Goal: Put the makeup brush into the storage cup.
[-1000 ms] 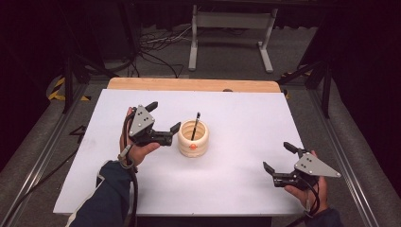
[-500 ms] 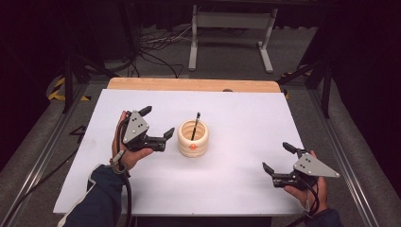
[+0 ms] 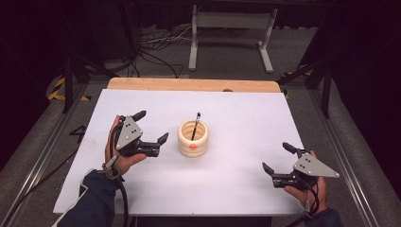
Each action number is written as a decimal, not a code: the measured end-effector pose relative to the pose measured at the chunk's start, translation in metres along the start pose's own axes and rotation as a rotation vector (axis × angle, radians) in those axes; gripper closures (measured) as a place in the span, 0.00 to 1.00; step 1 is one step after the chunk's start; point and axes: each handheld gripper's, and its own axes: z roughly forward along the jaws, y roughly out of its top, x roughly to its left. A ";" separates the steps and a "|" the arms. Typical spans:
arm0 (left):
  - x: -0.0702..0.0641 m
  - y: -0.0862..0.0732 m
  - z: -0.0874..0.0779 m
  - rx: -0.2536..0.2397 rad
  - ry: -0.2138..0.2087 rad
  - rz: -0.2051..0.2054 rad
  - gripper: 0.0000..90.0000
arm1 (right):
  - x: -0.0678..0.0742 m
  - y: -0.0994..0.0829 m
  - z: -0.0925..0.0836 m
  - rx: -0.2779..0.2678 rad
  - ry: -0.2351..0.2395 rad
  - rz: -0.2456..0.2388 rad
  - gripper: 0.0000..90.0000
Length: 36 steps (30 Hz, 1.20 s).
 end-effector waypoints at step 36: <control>-0.002 -0.035 -0.038 0.102 0.012 0.052 0.03 | 0.003 0.000 0.002 0.020 0.012 -0.017 0.07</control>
